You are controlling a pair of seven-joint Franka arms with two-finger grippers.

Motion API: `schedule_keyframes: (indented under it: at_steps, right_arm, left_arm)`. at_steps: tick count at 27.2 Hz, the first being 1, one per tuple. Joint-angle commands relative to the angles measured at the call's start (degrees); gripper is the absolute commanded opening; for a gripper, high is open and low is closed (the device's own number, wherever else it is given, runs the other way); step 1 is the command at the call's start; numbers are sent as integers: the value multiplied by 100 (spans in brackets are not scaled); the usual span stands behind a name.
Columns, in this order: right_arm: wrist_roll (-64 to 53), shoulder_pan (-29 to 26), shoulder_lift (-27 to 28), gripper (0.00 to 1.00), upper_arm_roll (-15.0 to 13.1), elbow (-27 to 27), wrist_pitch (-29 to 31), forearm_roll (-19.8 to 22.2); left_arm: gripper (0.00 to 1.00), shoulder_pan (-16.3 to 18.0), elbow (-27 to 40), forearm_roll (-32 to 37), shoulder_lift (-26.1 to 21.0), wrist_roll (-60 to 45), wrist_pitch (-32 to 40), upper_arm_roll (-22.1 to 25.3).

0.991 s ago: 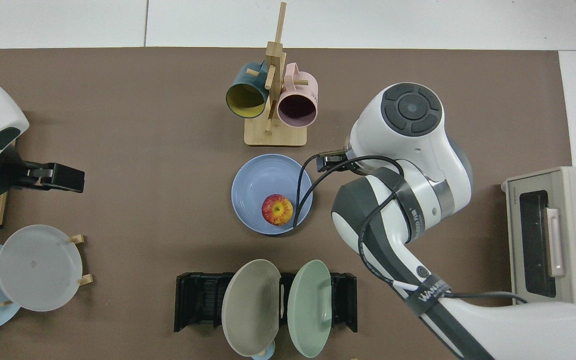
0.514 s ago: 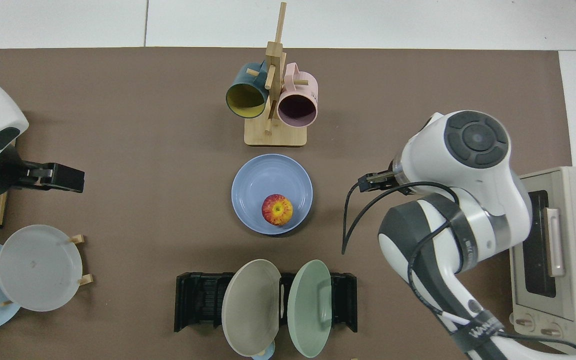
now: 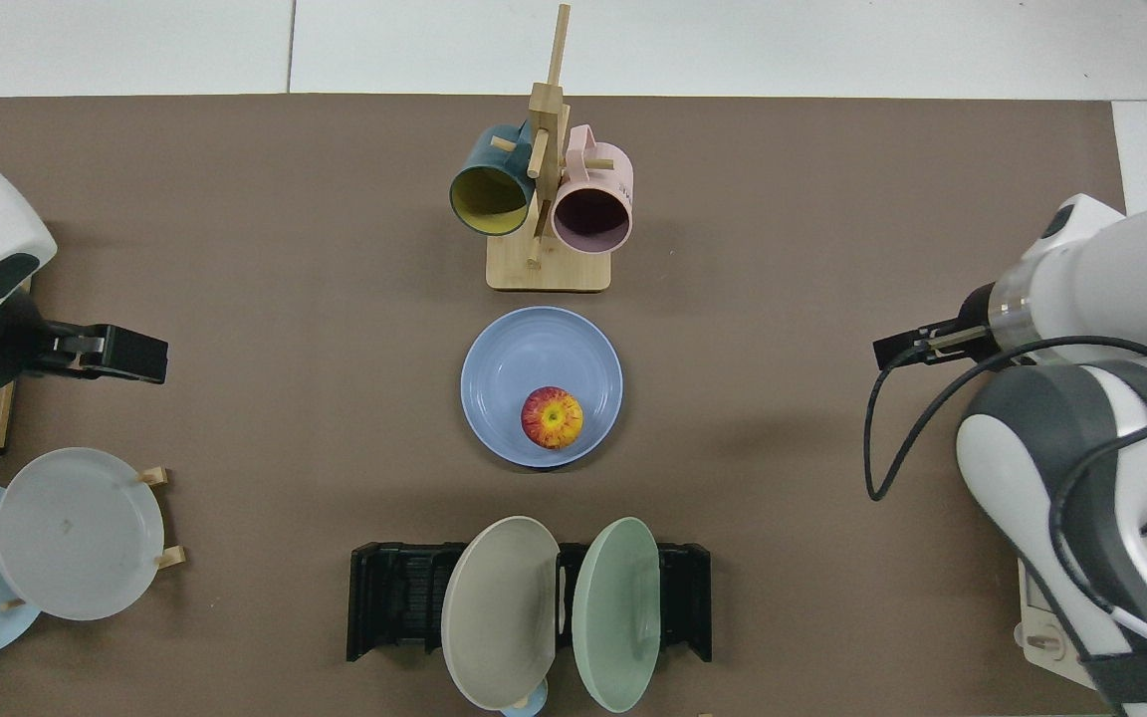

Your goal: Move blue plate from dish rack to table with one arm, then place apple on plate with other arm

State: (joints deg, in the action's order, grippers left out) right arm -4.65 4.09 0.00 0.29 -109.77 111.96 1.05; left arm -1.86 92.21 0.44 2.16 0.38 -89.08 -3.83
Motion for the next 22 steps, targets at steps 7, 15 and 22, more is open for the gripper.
schedule_keyframes:
  at_steps: [7, 15, 22]
  right_arm:
    - [-229, -13, -167, 100, -292, 790, -1088, -167]
    - [-115, -13, -158, 100, -310, 1185, -1607, -123]
    - [351, -40, 201, 100, -292, 1852, -1852, -185]
  left_arm:
    - [100, 63, -19, -80, 48, 33, 92, -4]
    - [100, 63, -19, -80, 48, 33, 92, -4]
    - [100, 54, -19, -80, 48, 33, 92, -4]
